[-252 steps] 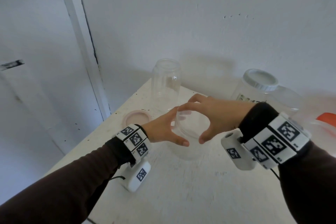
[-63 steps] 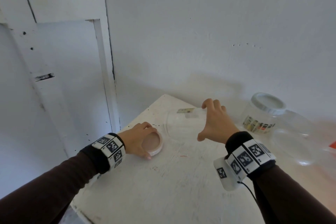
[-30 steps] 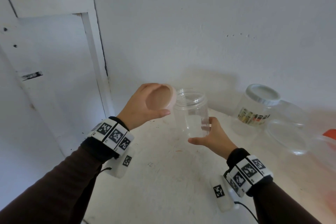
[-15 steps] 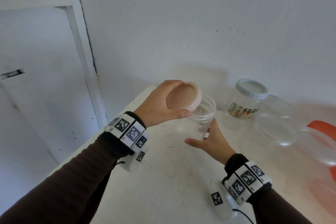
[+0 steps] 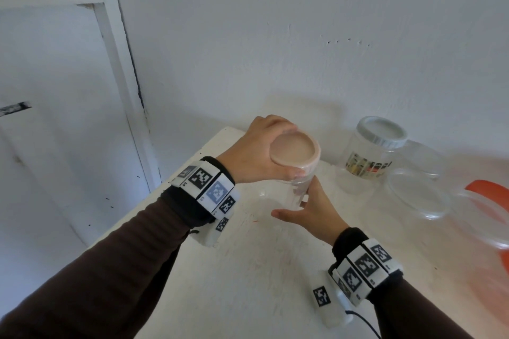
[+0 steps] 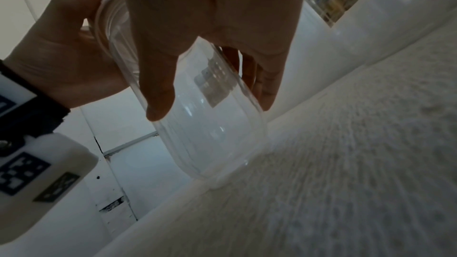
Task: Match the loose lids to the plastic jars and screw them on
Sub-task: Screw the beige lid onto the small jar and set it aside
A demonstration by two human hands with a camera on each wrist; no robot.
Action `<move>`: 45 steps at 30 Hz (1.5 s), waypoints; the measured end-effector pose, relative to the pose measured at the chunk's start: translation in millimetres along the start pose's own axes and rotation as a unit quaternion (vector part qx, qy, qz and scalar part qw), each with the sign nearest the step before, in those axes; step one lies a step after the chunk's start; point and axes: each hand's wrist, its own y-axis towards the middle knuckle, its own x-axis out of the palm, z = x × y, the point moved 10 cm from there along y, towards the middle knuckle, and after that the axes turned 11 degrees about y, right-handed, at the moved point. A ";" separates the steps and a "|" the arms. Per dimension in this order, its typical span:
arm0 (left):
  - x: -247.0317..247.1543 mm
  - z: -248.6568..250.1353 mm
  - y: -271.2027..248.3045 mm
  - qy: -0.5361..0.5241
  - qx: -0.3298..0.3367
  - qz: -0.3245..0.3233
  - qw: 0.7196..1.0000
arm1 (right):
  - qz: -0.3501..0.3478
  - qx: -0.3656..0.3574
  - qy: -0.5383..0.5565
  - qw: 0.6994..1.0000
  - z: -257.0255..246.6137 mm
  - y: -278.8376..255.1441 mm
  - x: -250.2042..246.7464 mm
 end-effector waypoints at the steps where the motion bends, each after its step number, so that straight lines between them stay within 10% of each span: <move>1: 2.1 1.3 0.9 0.008 0.005 -0.006 1.000 | -0.002 -0.001 -0.003 1.000 -0.4 0.0 0.2; 18: 36.6 -32.1 -26.3 -0.210 -0.072 -0.024 0.975 | -0.103 -0.050 -0.053 0.992 -100.2 -2.8 -32.2; 32: 61.9 -50.0 -34.4 -0.243 -0.143 -0.017 0.959 | -0.245 -0.033 -0.497 0.832 -143.9 17.4 22.6; 45: 53.4 -50.7 -34.9 -0.215 -0.143 -0.024 0.966 | -0.289 -0.039 -0.493 0.820 -146.4 22.1 28.0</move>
